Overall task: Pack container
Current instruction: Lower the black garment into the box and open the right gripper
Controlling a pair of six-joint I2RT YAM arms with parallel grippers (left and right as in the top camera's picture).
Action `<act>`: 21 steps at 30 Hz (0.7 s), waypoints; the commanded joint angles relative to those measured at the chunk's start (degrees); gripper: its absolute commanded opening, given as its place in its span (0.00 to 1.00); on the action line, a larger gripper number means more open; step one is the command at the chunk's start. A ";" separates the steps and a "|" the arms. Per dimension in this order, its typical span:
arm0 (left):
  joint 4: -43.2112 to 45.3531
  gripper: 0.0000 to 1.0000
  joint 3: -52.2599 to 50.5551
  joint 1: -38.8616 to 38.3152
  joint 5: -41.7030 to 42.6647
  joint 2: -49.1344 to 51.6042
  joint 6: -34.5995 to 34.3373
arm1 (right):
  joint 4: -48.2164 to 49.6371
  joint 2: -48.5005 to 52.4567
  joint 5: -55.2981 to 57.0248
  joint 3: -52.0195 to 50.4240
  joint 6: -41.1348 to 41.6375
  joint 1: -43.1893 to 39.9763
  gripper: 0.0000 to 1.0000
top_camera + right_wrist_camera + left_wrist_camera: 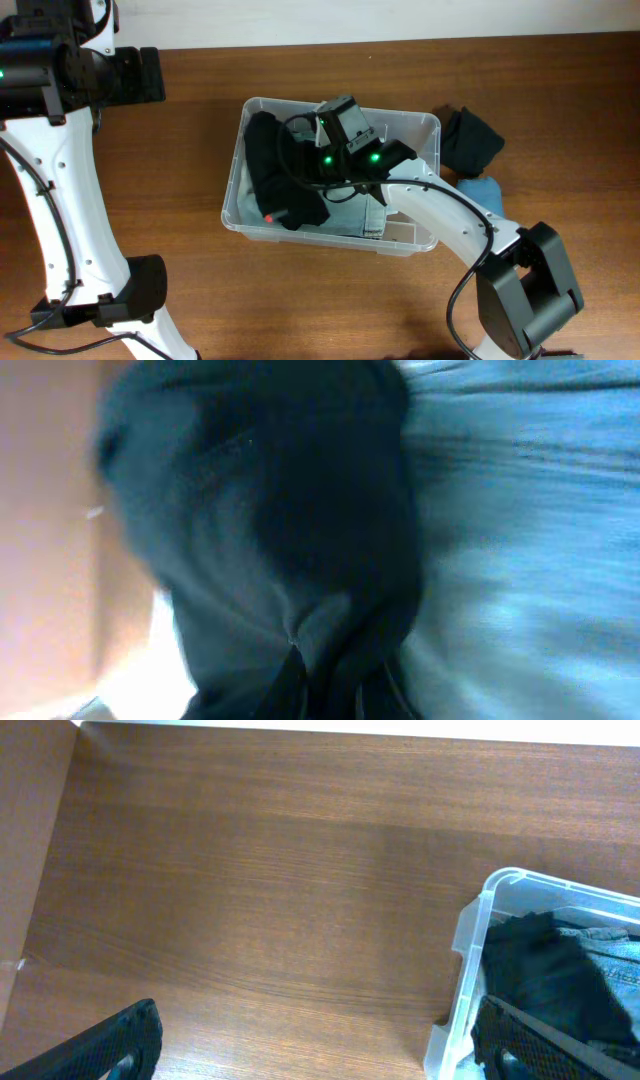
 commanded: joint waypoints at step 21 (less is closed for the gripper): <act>-0.02 1.00 0.35 0.20 0.20 -0.66 -0.52 | -2.58 -6.27 18.21 1.03 -9.07 -4.39 0.61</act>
